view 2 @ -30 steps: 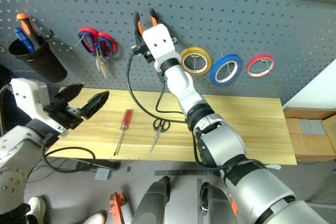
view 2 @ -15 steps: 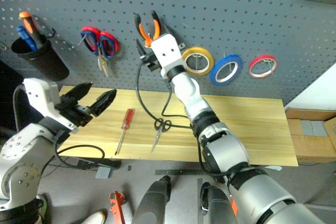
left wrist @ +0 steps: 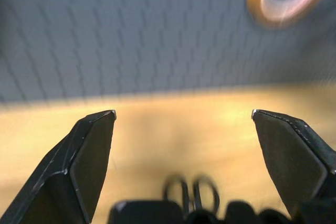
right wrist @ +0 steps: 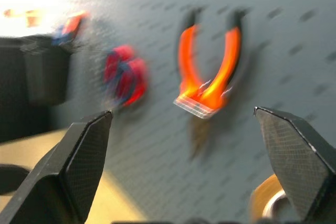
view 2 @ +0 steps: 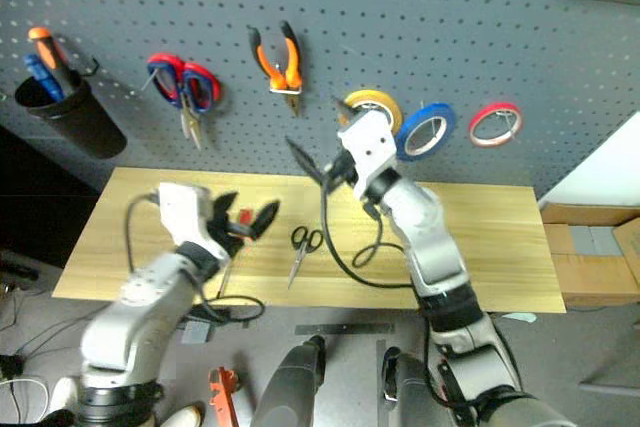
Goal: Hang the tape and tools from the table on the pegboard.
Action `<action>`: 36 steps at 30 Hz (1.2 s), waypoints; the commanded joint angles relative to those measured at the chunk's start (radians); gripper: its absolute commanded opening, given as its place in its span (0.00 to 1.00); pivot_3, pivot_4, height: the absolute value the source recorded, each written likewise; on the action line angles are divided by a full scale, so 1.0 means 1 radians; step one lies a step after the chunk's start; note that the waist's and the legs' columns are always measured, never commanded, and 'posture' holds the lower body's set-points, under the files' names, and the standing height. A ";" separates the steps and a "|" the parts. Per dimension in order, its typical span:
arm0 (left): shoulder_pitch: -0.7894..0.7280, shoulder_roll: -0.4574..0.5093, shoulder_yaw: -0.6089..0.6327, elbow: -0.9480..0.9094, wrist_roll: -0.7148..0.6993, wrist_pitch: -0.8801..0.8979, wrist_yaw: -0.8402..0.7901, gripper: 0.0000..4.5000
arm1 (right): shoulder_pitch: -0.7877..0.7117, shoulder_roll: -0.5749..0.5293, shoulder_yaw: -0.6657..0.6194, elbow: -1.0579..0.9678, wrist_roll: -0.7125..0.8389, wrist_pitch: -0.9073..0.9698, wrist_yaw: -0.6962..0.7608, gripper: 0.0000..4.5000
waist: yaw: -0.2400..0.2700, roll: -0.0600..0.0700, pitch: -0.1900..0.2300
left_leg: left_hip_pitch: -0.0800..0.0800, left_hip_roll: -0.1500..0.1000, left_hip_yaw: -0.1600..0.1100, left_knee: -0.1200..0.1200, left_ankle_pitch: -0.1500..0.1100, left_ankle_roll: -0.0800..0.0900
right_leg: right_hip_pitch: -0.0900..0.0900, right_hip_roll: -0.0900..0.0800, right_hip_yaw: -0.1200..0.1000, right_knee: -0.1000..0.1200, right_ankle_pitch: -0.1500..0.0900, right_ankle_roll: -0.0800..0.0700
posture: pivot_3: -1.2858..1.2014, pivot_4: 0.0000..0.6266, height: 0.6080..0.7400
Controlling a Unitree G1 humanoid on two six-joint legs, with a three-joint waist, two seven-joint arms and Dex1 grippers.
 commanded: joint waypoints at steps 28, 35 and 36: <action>0.045 -0.080 -0.103 0.153 0.243 0.068 0.028 1.00 | 0.259 -0.347 0.072 -0.373 0.131 0.316 0.244 0.99 | -0.126 -0.001 0.001 | 0.001 -0.004 0.002 0.002 0.000 0.000 | 0.000 0.000 0.004 0.001 0.001 0.005 | 0.52 0.56 1.00; 0.044 -0.057 -0.118 0.195 0.265 0.104 0.005 1.00 | 0.256 -0.375 0.068 -0.377 0.132 0.329 0.256 0.99 | -0.131 -0.002 0.003 | 0.001 -0.004 0.002 0.002 0.000 0.000 | -0.001 0.000 0.005 0.001 0.000 0.004 | 0.51 0.57 1.00; 0.043 -0.053 -0.114 0.200 0.270 0.110 0.007 1.00 | 0.255 -0.377 0.065 -0.378 0.135 0.336 0.255 0.99 | -0.131 -0.002 0.003 | 0.001 -0.004 0.002 0.002 0.000 0.000 | -0.001 0.000 0.005 0.001 0.000 0.004 | 0.51 0.57 1.00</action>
